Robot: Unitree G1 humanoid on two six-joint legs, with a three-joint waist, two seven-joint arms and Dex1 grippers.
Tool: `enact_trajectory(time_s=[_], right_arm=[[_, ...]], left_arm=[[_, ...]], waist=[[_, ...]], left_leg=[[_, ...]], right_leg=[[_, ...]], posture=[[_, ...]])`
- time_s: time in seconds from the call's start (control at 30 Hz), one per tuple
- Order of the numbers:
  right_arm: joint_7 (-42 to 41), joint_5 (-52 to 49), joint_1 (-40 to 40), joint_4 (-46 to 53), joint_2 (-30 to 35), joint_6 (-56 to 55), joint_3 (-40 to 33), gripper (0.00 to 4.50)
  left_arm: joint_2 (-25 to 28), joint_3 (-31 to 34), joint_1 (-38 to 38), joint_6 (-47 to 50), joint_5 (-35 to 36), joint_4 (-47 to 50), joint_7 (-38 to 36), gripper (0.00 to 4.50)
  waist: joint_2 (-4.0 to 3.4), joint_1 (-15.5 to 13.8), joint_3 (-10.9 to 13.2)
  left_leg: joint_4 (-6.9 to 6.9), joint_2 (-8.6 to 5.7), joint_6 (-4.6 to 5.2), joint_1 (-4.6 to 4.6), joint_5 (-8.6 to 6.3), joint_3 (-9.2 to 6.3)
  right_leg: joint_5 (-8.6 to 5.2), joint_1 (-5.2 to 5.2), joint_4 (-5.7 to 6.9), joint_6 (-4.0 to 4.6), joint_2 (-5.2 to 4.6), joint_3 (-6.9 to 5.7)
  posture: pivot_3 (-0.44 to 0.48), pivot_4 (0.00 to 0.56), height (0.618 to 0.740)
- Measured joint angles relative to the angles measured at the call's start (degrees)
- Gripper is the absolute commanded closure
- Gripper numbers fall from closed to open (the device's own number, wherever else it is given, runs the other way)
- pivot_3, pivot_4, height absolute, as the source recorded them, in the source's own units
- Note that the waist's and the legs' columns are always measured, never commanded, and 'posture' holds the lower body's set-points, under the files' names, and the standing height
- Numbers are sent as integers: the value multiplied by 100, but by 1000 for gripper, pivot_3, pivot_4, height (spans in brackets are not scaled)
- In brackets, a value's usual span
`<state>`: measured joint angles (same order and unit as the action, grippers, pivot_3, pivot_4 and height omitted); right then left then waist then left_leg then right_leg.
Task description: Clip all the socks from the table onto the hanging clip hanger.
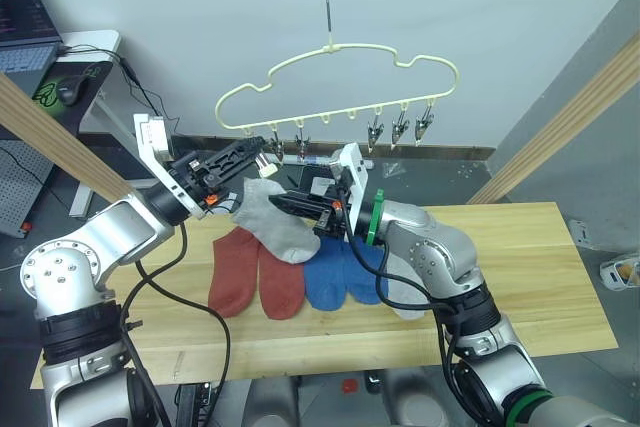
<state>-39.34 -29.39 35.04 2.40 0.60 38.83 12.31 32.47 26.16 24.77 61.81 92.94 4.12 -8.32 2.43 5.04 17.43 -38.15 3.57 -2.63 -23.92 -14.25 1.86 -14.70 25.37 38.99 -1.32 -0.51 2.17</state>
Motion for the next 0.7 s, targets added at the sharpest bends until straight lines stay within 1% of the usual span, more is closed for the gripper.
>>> enact_trajectory(time_s=[0.23, 0.43, 0.7], right_arm=[[62, -165, 55, -42, -90, 163, -209, 4500], [66, -339, 55, -42, -108, 305, -251, 4500], [69, -334, 55, -42, -99, 292, -258, 4500]], left_arm=[[89, -69, -43, 1, 26, 1, -10, 4202], [140, -101, -55, 0, 26, 1, -88, 4202], [160, -104, -65, 0, 27, 1, -108, 4212]], waist=[[0, -1, 0], [0, 0, 0], [1, 0, -1]], left_leg=[[0, 0, 0, 0, 0, 0], [0, 0, 0, 0, 0, 0], [0, 0, 0, 0, 0, 1]], right_leg=[[0, 0, 0, 0, 0, 0], [0, 0, 0, 0, 0, 0], [0, 0, 0, 0, 0, 0]], posture=[[-162, 262, 735], [-165, 261, 735], [-164, 258, 735]])
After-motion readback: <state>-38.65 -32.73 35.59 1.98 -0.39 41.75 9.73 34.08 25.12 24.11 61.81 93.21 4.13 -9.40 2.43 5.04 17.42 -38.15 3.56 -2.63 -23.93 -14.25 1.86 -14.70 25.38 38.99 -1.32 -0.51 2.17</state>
